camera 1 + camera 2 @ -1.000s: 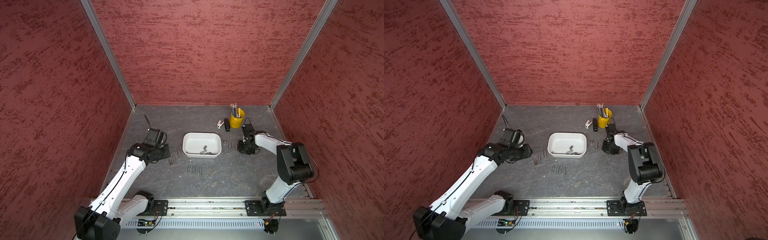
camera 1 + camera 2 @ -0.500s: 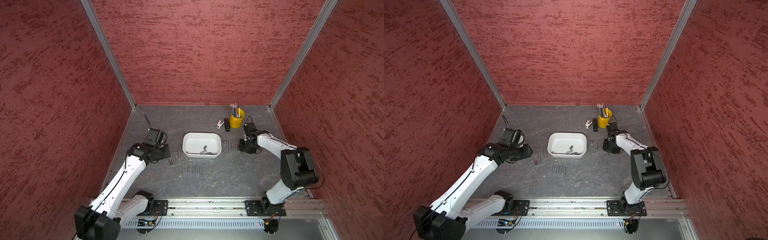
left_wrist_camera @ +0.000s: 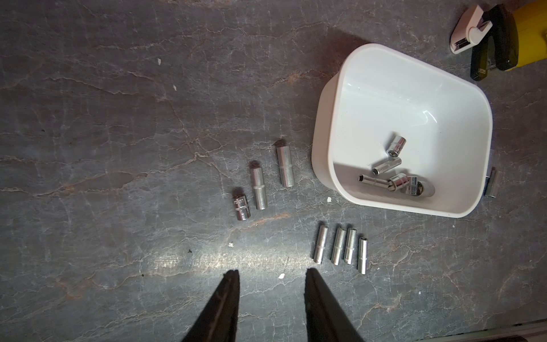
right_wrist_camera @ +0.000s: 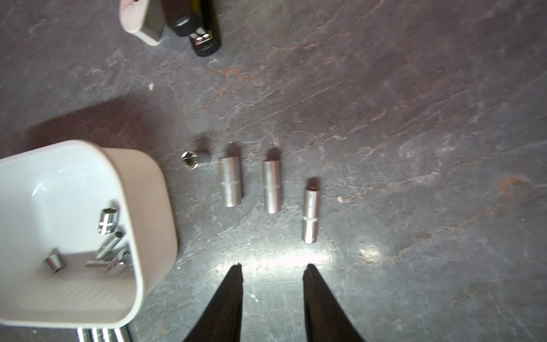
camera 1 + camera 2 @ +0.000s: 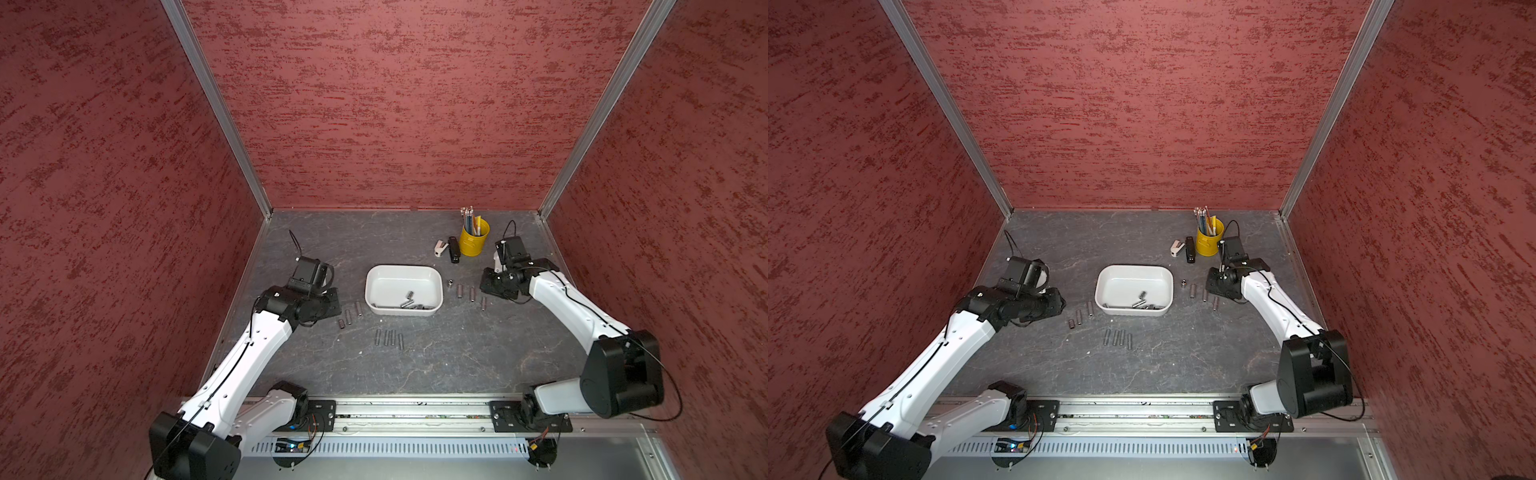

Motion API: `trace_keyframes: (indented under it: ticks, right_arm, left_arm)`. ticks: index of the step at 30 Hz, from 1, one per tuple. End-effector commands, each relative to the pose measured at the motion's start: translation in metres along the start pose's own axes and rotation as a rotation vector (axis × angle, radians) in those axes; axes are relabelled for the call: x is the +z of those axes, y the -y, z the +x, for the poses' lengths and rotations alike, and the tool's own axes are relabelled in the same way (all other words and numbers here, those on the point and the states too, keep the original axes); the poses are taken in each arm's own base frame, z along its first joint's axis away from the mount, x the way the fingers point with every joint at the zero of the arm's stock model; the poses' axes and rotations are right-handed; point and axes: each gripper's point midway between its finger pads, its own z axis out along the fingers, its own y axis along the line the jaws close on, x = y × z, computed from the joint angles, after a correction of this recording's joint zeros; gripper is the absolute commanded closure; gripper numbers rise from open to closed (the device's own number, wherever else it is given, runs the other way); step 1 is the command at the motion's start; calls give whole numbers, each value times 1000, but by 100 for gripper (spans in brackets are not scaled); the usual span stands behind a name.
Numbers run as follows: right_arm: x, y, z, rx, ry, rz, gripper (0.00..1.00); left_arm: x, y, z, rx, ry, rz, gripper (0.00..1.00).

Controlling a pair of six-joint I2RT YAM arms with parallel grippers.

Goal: Take out the socket from the storage box
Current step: Adjust the storage box at the center of the board.

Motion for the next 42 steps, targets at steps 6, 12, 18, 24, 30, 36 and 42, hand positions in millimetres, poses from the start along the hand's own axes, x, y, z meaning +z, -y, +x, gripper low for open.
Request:
trace_keyframes:
  ticks: [6, 12, 18, 24, 30, 36, 42]
  right_arm:
    - [-15, -62, 2, -69, -3, -102, 60]
    - [8, -94, 16, -117, -63, -112, 60]
    - [36, -122, 26, -176, -114, -96, 59]
    - [71, -120, 24, -178, -133, -11, 62]
    - [94, -115, 27, -183, -157, 50, 64]
    - [92, -125, 27, -190, -152, 20, 64]
    - [73, -134, 20, -207, -127, 4, 64]
  left_arm:
    - [0, 0, -1, 13, 13, -2, 61]
    - [0, 1, -1, 12, 16, 0, 60]
    - [-1, 1, -2, 14, 16, 2, 60]
    - [0, 1, -1, 15, 14, 1, 60]
    - [-1, 1, -2, 15, 17, 3, 60]
    - [1, 1, -1, 15, 11, 1, 60]
    - [0, 1, -2, 15, 12, 0, 60]
